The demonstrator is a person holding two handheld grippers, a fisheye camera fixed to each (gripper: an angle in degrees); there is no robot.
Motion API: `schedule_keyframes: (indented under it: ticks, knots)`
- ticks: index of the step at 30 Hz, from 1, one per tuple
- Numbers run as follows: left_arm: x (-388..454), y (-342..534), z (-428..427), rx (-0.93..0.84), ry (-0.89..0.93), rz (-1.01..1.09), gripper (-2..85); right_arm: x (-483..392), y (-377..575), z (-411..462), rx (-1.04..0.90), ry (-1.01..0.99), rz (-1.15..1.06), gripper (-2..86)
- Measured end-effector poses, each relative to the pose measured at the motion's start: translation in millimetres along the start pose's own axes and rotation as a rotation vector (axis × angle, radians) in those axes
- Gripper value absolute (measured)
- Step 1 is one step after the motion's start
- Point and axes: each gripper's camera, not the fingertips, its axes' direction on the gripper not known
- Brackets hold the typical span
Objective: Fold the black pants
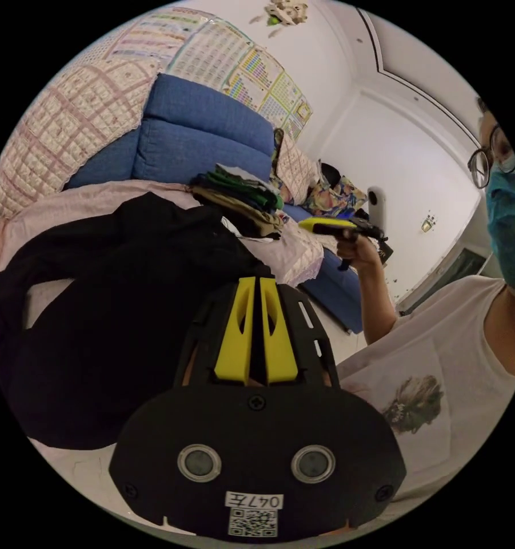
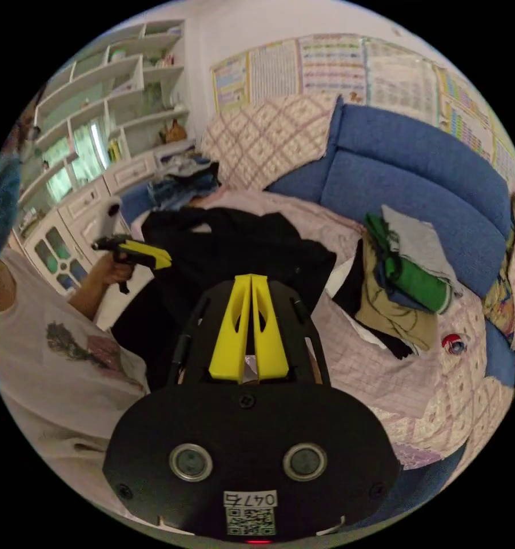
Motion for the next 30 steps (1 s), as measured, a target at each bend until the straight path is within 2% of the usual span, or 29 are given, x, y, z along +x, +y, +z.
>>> schedule_keyframes:
  ticks: [4,6,9,12,15,19,21,23,25,27,28,30]
  knots:
    - [-10.2,3.5,-1.0,-0.003,-0.035,0.014,-0.7,15.5,22.3,5.9,-0.111,0.141,0.038,-0.3]
    - [-20.0,0.1,-6.9,0.036,-0.006,-0.002,-0.6,4.0,26.1,36.7,-0.132,0.01,-0.042,0.8]
    - [-31.2,-8.3,-15.7,0.07,0.044,-0.011,-0.8,-10.6,21.9,94.1,-0.219,-0.07,-0.11,3.0]
    - [-40.8,-16.0,-23.2,0.09,0.065,-0.03,-0.9,-11.5,15.3,144.8,-0.284,-0.207,-0.104,4.1]
    - [-43.4,-20.5,-26.2,0.083,0.049,-0.026,-1.0,-4.2,5.6,162.0,-0.229,-0.286,-0.05,3.1]
    - [-44.0,-23.4,-23.0,0.048,0.002,-0.02,-1.0,17.3,-16.8,138.4,-0.075,-0.14,0.038,0.2]
    - [-47.1,-26.7,-21.1,0.053,-0.005,-0.033,-1.0,15.3,-38.1,112.9,0.049,-0.052,-0.014,0.0]
    - [-53.8,-29.7,-20.1,0.063,-0.014,-0.07,-1.0,4.0,-55.8,111.5,0.088,0.006,-0.103,0.1]
    - [-63.1,-31.5,-17.2,0.048,-0.054,-0.124,-1.0,-7.0,-76.2,135.7,-0.018,0.006,-0.207,1.3]
    - [-74.3,-32.2,-10.5,-0.011,-0.136,-0.185,-1.0,-1.9,-94.0,180.8,-0.248,0.001,-0.26,6.3]
    - [-76.1,-32.0,-9.6,-0.021,-0.147,-0.196,-1.0,4.3,-95.3,185.0,-0.263,0.009,-0.239,7.4]
    - [-78.4,-29.8,-10.7,-0.021,-0.145,-0.204,-1.0,39.4,-87.1,166.6,-0.137,0.002,-0.087,8.1]
